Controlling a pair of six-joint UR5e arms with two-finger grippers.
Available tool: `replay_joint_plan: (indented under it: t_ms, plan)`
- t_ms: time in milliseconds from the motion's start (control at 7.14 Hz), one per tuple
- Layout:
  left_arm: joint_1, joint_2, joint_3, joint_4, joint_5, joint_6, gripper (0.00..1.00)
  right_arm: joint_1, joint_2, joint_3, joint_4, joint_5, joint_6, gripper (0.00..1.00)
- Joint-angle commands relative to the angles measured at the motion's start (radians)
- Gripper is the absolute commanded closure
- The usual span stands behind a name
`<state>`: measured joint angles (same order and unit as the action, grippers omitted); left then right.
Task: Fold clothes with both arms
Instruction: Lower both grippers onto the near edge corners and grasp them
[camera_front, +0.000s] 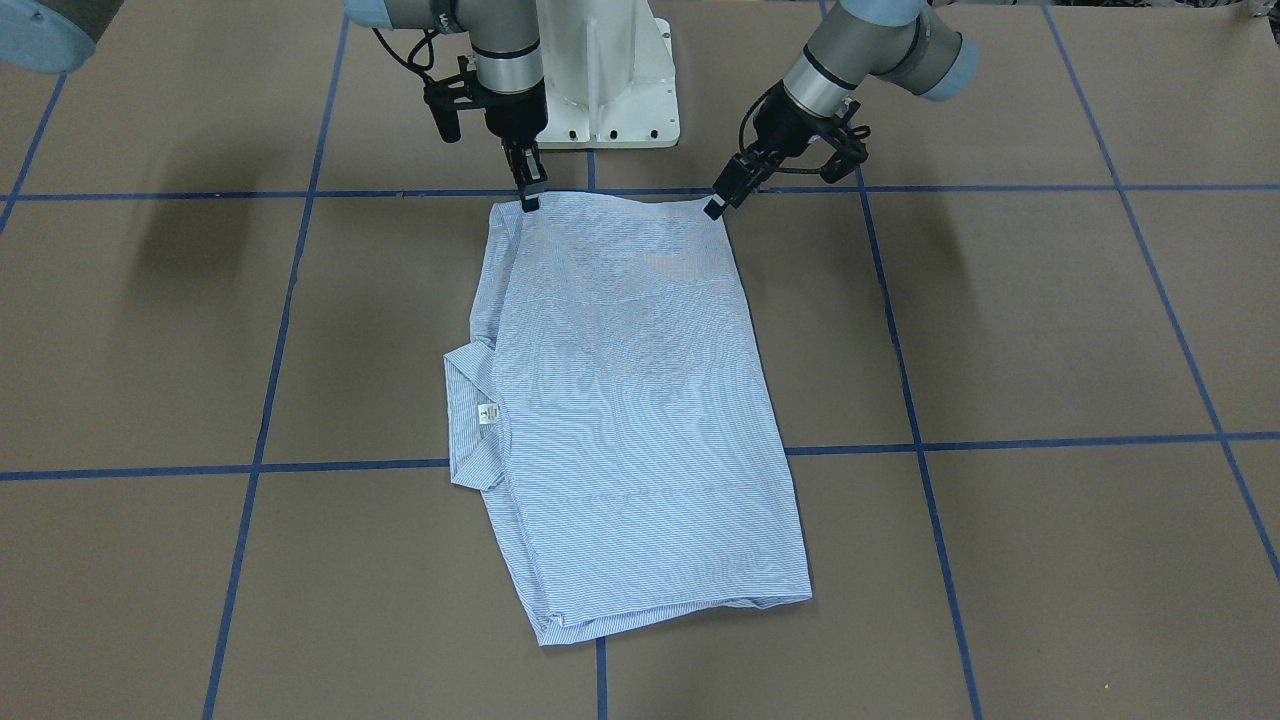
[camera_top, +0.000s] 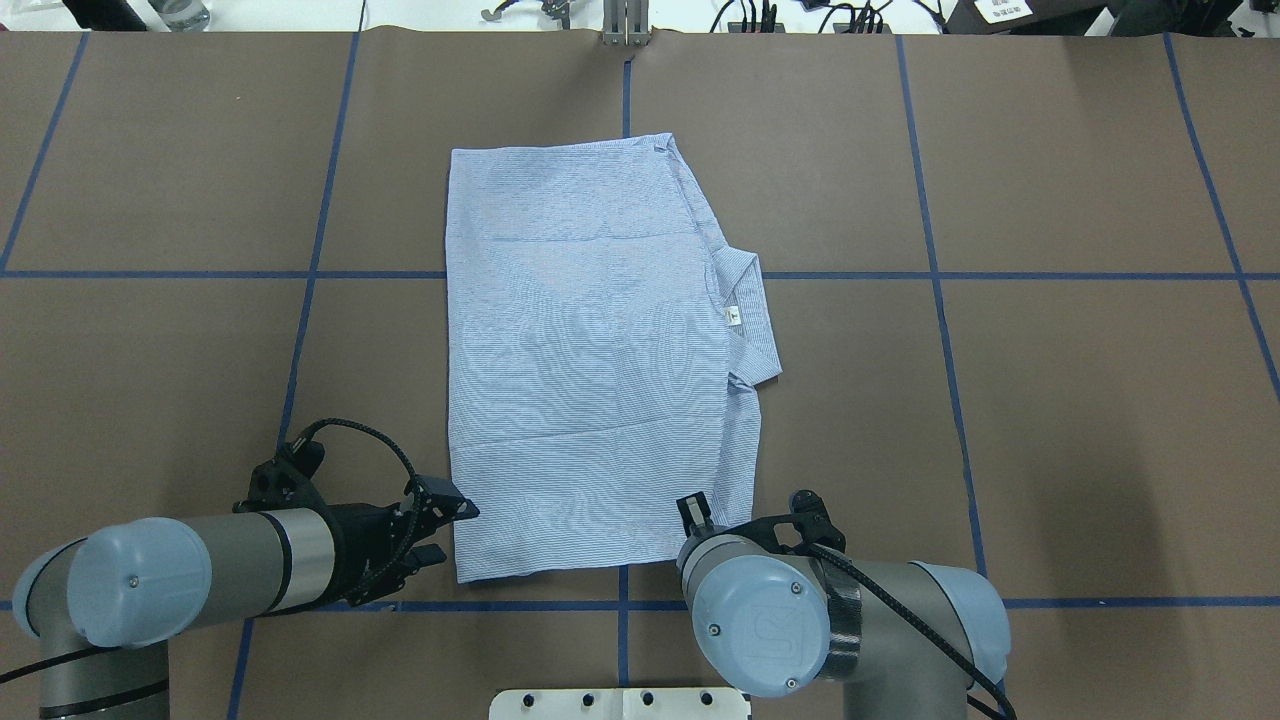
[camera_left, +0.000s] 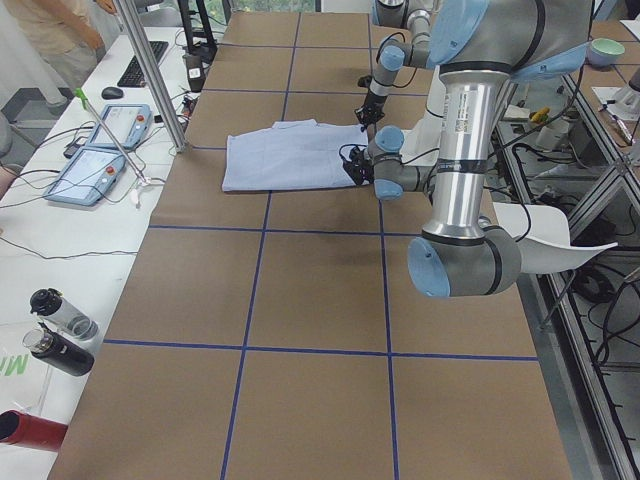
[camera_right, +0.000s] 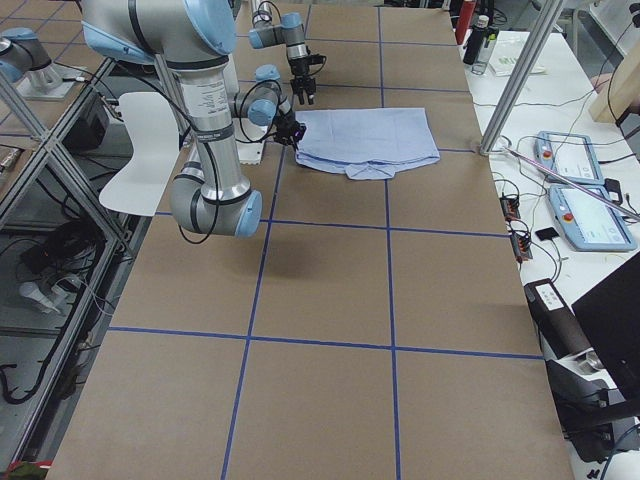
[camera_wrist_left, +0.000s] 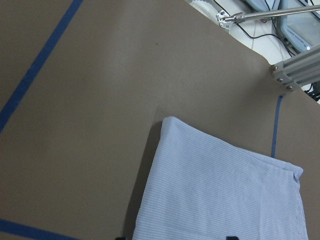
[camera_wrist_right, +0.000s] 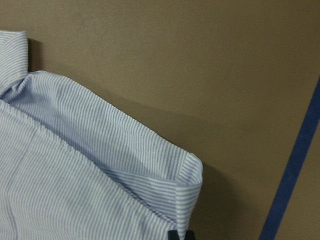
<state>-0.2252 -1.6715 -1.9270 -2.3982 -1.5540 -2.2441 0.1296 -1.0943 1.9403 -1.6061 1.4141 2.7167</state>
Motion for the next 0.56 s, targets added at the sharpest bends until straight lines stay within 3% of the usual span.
replay_joint_plan:
  t_ms: [0, 420]
  plan:
    - [0.03, -0.005, 0.022, 0.001, 0.023, -0.052, 0.33, 0.004, -0.001, 0.008, 0.0, 0.0, 0.0, 1.0]
    - [0.032, -0.007, 0.01, 0.022, 0.066, -0.272, 0.35, 0.005, -0.001, 0.008, 0.0, -0.001, 0.0, 1.0]
